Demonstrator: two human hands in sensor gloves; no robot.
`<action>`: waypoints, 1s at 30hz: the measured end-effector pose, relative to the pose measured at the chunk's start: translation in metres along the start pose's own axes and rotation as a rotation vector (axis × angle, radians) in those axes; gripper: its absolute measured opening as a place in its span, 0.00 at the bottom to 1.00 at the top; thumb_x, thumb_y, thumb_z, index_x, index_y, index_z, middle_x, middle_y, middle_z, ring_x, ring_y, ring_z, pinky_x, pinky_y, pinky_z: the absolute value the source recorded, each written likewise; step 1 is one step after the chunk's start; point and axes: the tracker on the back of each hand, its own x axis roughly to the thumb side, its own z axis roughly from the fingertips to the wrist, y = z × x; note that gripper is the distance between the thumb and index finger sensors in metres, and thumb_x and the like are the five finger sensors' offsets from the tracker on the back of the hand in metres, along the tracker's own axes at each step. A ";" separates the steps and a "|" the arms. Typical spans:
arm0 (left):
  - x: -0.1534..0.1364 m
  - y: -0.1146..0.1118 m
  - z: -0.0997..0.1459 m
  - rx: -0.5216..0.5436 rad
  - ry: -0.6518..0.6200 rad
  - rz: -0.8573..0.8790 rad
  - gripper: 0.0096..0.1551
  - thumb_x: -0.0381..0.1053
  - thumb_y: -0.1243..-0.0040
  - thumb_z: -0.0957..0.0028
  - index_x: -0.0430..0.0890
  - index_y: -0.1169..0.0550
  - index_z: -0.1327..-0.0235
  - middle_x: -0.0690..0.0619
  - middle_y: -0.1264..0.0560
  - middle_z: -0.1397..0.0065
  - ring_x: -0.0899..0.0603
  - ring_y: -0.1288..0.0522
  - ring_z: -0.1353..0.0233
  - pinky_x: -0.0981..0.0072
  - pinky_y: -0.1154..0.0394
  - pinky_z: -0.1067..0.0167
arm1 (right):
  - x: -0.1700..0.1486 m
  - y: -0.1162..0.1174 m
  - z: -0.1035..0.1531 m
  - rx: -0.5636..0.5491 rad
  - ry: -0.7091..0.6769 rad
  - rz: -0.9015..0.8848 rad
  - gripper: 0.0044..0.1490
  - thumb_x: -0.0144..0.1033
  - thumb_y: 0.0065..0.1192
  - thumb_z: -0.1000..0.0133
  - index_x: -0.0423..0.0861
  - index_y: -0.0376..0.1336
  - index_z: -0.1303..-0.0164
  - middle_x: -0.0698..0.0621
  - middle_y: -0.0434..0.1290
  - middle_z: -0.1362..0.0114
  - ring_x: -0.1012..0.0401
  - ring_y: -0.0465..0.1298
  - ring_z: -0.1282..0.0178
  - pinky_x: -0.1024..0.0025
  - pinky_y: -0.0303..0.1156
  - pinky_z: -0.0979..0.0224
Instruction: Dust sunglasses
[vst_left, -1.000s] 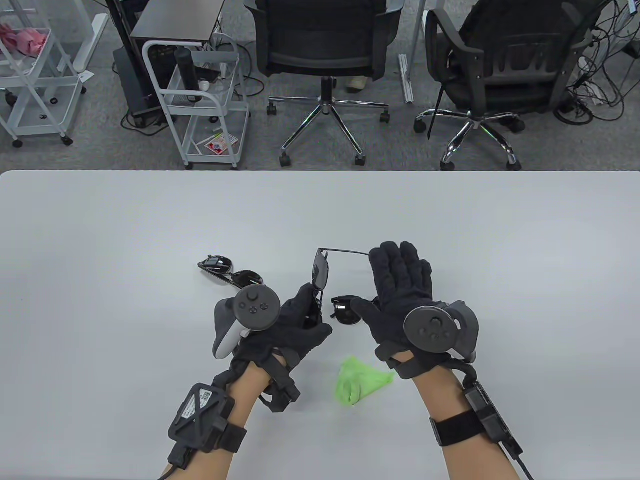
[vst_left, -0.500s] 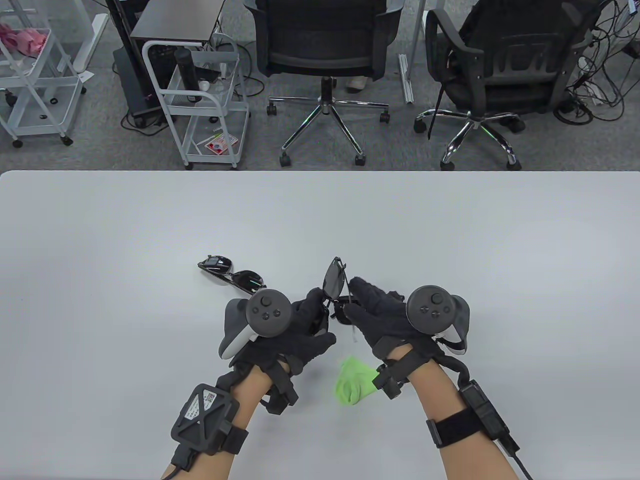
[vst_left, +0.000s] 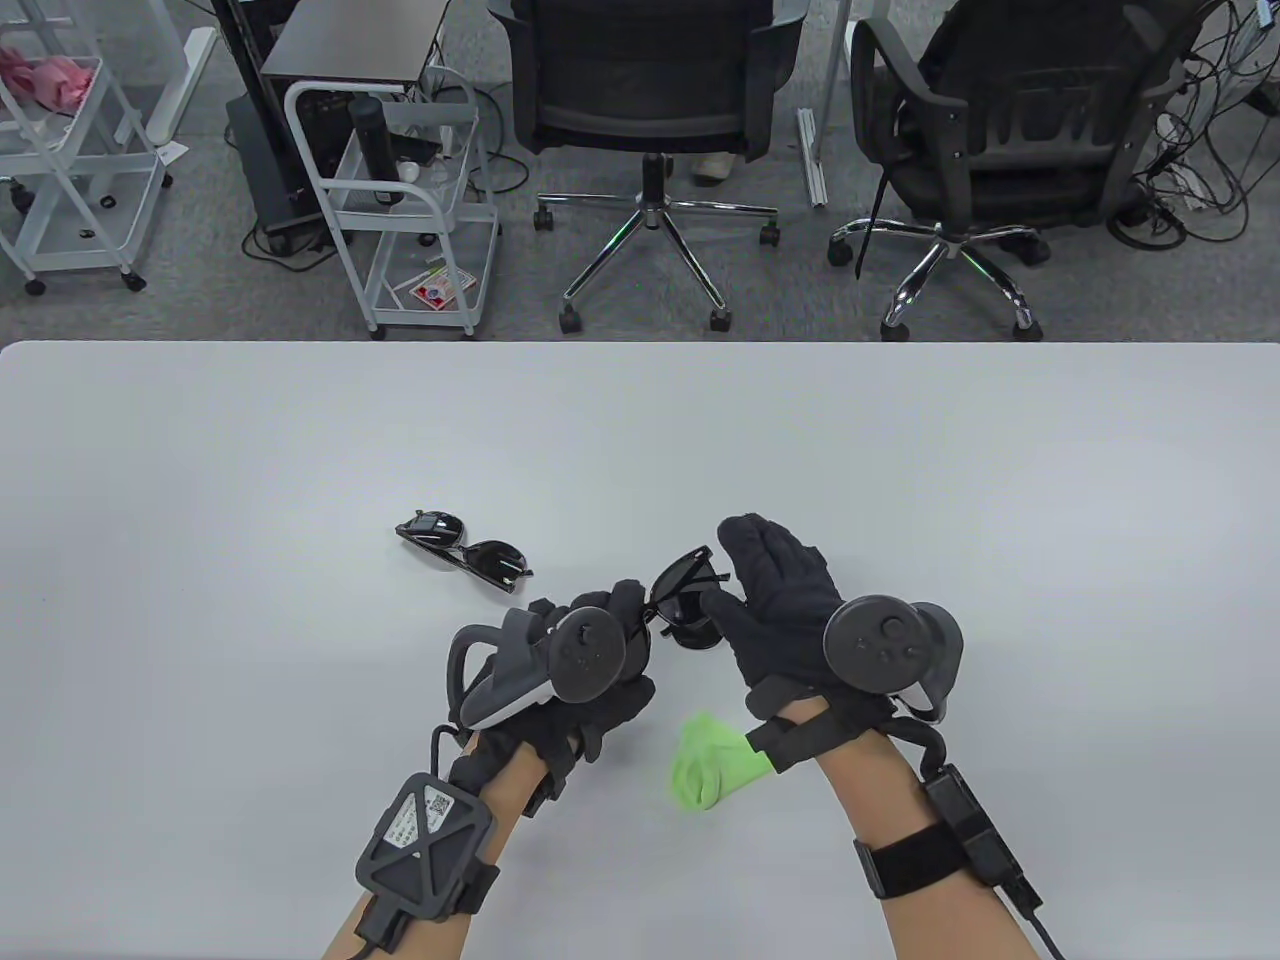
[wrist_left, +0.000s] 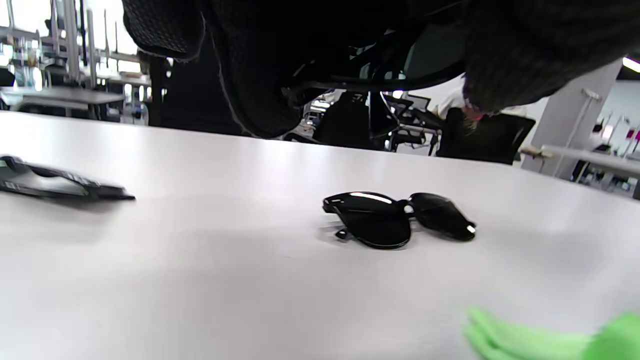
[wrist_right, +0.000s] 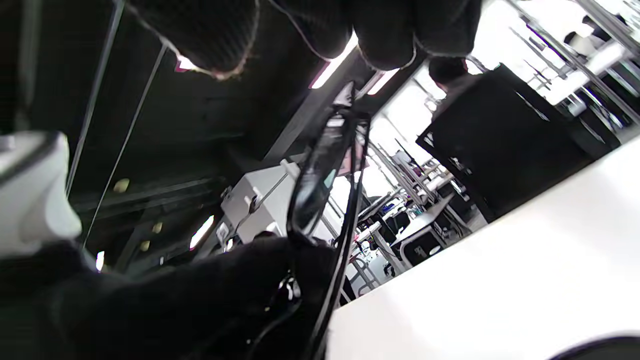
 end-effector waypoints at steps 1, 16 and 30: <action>0.003 0.001 0.000 0.012 -0.003 -0.047 0.55 0.74 0.34 0.65 0.59 0.40 0.22 0.60 0.32 0.24 0.48 0.20 0.30 0.40 0.33 0.25 | 0.004 0.002 0.000 0.023 -0.028 0.056 0.44 0.52 0.63 0.45 0.40 0.58 0.24 0.35 0.61 0.19 0.34 0.61 0.22 0.27 0.53 0.30; 0.039 0.011 0.018 0.320 -0.080 -0.343 0.59 0.71 0.26 0.70 0.57 0.37 0.24 0.60 0.29 0.24 0.50 0.22 0.27 0.43 0.34 0.23 | 0.037 0.037 0.003 0.124 -0.233 0.608 0.35 0.46 0.76 0.53 0.41 0.73 0.39 0.41 0.77 0.30 0.40 0.75 0.29 0.30 0.58 0.30; 0.026 0.005 0.009 0.202 0.011 -0.249 0.63 0.75 0.33 0.70 0.55 0.44 0.22 0.60 0.34 0.20 0.47 0.26 0.21 0.43 0.36 0.23 | 0.016 0.029 0.000 0.149 -0.138 0.539 0.25 0.42 0.77 0.52 0.44 0.77 0.48 0.45 0.81 0.36 0.42 0.78 0.32 0.32 0.60 0.30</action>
